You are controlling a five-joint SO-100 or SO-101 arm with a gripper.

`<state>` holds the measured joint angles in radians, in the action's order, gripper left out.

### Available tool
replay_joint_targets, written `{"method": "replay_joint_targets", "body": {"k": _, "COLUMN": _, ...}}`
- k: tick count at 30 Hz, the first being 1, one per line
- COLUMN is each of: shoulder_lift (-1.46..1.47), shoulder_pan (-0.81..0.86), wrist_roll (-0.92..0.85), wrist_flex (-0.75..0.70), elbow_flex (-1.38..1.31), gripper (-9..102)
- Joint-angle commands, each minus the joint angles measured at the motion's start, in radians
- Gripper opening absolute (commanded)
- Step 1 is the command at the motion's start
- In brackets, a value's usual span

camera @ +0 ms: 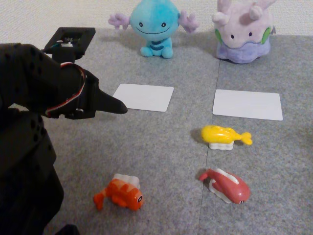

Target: Wooper wants to eat egg sudhi, and Goomy wants to eat shrimp sushi

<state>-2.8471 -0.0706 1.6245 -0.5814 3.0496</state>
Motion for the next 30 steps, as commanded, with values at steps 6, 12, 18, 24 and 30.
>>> {"method": "replay_joint_targets", "body": {"k": 6, "shoulder_lift": -0.011, "shoulder_pan": 0.006, "wrist_roll": -0.005, "wrist_flex": 0.015, "elbow_flex": -0.005, "gripper": 35}}
{"method": "replay_joint_targets", "body": {"k": 12, "shoulder_lift": -0.011, "shoulder_pan": 0.006, "wrist_roll": -0.005, "wrist_flex": 0.015, "elbow_flex": -0.005, "gripper": 35}}
{"method": "replay_joint_targets", "body": {"k": 18, "shoulder_lift": -0.011, "shoulder_pan": 0.006, "wrist_roll": -0.012, "wrist_flex": 0.006, "elbow_flex": -0.006, "gripper": 35}}
{"method": "replay_joint_targets", "body": {"k": 24, "shoulder_lift": -0.009, "shoulder_pan": 0.017, "wrist_roll": -0.015, "wrist_flex": -0.008, "elbow_flex": -0.015, "gripper": 35}}
{"method": "replay_joint_targets", "body": {"k": 30, "shoulder_lift": -0.011, "shoulder_pan": 0.127, "wrist_roll": -0.015, "wrist_flex": -0.043, "elbow_flex": -0.097, "gripper": 35}}
